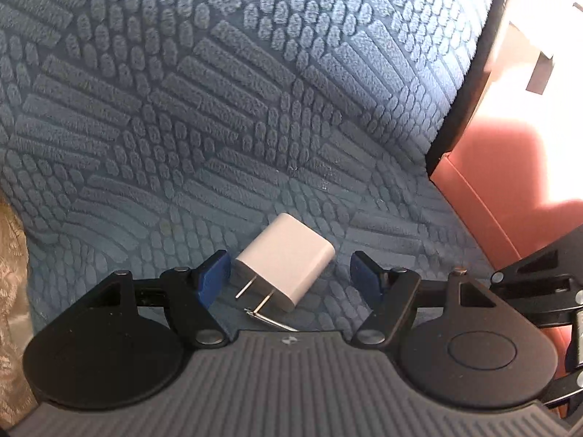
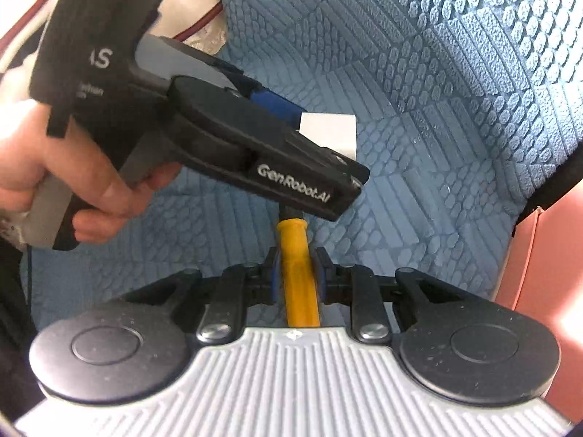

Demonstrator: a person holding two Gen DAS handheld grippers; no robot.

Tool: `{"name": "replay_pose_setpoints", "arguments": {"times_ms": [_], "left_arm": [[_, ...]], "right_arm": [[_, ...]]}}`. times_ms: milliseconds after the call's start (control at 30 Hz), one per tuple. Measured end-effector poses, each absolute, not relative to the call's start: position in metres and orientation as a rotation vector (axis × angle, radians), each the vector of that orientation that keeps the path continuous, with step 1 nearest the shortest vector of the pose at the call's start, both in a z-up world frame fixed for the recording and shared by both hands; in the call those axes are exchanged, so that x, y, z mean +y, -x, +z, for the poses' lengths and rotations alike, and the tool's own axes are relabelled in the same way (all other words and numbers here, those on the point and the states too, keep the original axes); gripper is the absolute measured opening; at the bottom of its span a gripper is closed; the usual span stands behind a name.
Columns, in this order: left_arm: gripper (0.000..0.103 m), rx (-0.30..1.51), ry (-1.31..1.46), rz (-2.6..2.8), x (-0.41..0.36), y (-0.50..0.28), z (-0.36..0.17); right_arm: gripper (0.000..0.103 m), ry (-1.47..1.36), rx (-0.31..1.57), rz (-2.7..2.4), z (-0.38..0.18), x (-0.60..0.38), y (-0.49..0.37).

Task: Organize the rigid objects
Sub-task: 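Close the left gripper on the white adapter while the right gripper grasps the yellow screwdriver handle, then lift the white adapter with the left gripper while the right gripper lifts the screwdriver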

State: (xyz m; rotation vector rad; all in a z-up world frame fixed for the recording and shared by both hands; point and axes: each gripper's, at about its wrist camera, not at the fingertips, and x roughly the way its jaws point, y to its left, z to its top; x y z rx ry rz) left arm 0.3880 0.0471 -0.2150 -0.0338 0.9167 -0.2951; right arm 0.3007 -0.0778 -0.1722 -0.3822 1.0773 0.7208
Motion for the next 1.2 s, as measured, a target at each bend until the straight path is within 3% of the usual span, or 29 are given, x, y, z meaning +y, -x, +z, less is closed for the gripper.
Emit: {"name": "replay_pose_setpoints", "arguments": {"times_ms": [133,667,1200], "left_arm": [[0.065,0.889,-0.002,-0.250,0.035,-0.388,-0.217],[0.064,0.877,0.137,-0.160,0.045,-0.372,-0.187],[0.064,0.896,0.280,-0.046,0.070,-0.306,-0.169]], "right_arm": [[0.024,0.413,1.067,0.717,-0.176,-0.069,-0.300],[0.022,0.408,1.017,0.652,-0.173,-0.063,-0.269],[0.022,0.353,1.019,0.560,-0.163,-0.091,-0.243]]}}
